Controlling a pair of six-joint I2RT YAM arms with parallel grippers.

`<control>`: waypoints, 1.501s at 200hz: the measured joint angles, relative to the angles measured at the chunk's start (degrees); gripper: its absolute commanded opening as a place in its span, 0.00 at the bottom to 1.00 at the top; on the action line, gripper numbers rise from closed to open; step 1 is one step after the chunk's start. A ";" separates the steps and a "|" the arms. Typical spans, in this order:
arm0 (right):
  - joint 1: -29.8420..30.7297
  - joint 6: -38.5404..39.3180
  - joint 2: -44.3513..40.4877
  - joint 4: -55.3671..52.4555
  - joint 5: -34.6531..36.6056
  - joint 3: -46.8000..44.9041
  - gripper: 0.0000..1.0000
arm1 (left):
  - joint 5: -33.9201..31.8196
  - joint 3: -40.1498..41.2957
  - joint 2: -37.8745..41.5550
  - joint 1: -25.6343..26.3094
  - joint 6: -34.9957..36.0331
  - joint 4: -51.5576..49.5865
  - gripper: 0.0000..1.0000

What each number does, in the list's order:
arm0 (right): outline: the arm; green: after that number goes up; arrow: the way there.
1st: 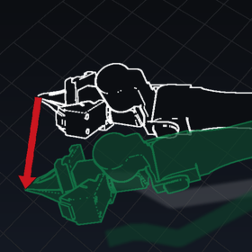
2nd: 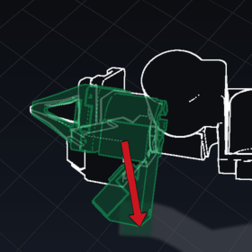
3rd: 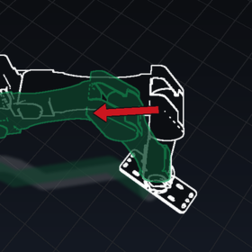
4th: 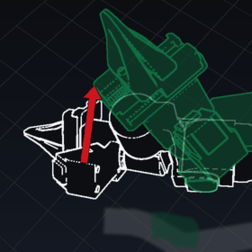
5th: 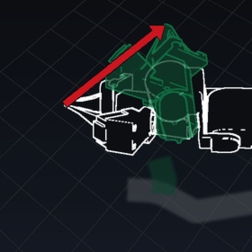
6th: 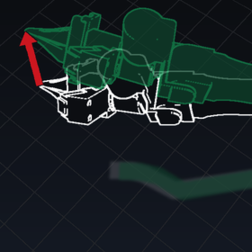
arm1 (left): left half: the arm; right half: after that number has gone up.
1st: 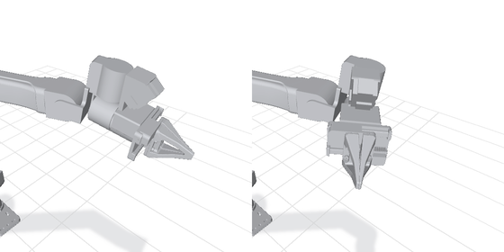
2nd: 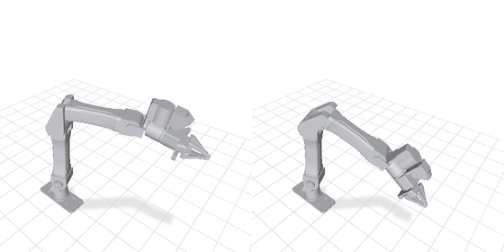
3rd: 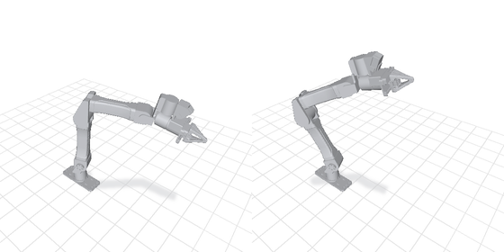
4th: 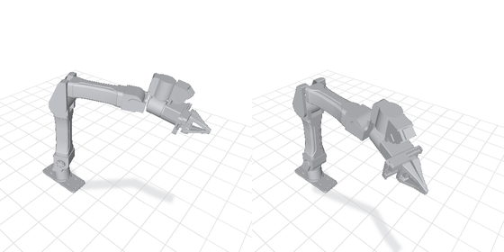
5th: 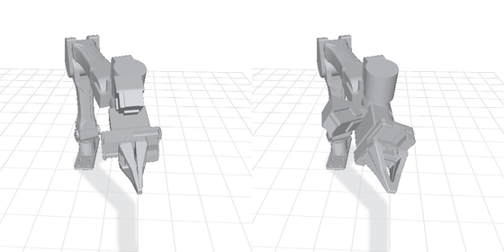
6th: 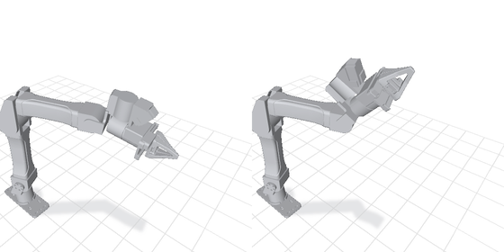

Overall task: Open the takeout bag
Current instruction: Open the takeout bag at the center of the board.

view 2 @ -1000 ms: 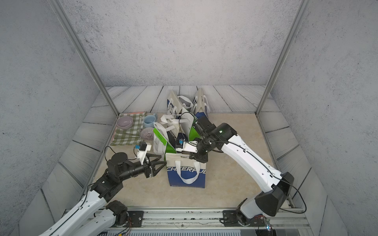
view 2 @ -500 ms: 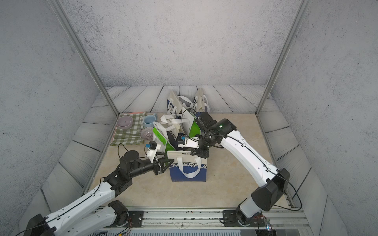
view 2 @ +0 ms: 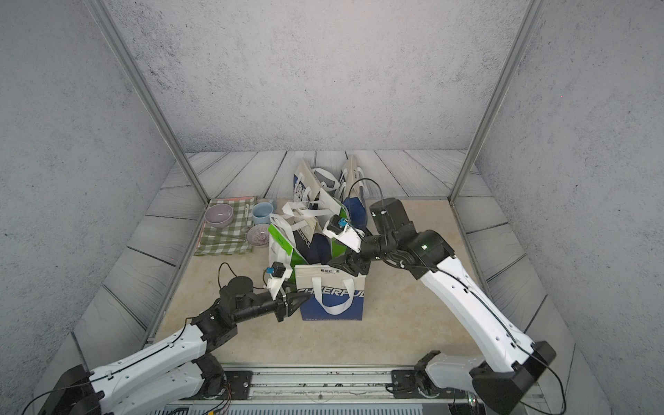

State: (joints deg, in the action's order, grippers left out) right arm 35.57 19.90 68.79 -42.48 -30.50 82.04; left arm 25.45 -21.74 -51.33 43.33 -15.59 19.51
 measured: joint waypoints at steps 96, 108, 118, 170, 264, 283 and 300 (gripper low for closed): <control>0.26 -67.54 -20.94 36.70 11.19 -29.94 0.77 | -5.07 2.36 -3.61 7.23 -1.03 10.27 0.00; 0.90 -74.20 -21.16 39.15 11.45 -33.27 0.77 | -7.04 2.38 -4.94 9.25 -1.18 12.09 0.00; 1.99 -79.06 -20.87 39.98 12.15 -35.58 0.76 | -8.76 2.36 -6.19 10.86 -1.22 13.75 0.00; 7.63 -91.17 -20.50 43.21 14.95 -38.14 0.72 | -16.46 1.66 -12.66 15.50 -2.23 20.98 0.00; 10.08 -95.65 -20.52 40.30 15.76 -38.58 0.70 | -23.71 -3.13 -20.96 18.29 -3.56 26.05 0.00; 10.27 -96.50 -20.48 40.02 15.67 -39.21 0.70 | -24.17 -3.91 -21.97 18.47 -3.61 26.51 0.00; 10.56 -97.53 -20.06 40.63 15.61 -40.57 0.70 | -24.22 -4.31 -22.60 18.60 -3.61 26.71 0.00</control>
State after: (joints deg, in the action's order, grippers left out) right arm 46.13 -77.62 48.73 -1.85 -14.90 41.47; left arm 1.23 -26.04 -73.93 61.93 -19.20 46.22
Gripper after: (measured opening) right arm 0.697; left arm 0.048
